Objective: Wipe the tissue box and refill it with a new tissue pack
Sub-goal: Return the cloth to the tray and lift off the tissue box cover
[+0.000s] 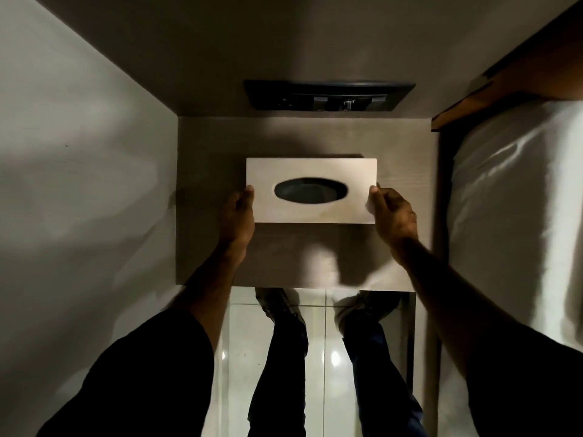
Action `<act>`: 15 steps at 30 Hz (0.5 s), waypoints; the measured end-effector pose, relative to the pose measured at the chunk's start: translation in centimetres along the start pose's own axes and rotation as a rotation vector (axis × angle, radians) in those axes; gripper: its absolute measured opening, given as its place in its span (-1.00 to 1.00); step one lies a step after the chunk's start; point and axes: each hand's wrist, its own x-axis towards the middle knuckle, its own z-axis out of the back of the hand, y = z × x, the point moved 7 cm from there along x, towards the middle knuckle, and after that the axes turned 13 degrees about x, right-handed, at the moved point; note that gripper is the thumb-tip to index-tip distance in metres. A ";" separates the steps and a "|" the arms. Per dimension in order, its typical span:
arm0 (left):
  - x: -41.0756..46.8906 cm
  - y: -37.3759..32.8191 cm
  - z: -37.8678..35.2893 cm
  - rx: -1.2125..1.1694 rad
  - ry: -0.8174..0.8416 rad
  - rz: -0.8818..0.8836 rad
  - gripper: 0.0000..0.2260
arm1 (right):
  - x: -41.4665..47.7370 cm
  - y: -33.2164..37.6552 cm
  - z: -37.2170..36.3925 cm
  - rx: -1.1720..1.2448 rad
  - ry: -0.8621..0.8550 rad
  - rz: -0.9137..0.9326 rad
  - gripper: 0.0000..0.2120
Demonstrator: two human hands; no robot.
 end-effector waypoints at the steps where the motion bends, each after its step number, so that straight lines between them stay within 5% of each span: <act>1: 0.0 0.0 0.0 -0.008 0.007 -0.001 -0.74 | 0.0 -0.2 -0.1 0.035 -0.015 -0.013 -0.63; 10: 1.0 -0.4 -0.2 0.039 -0.012 0.049 -0.80 | 0.8 0.5 -0.6 -0.050 -0.047 -0.059 -0.61; 15: 1.5 -0.7 -0.4 0.022 0.005 0.067 -0.61 | 1.0 0.7 -0.7 -0.071 -0.023 -0.101 -0.60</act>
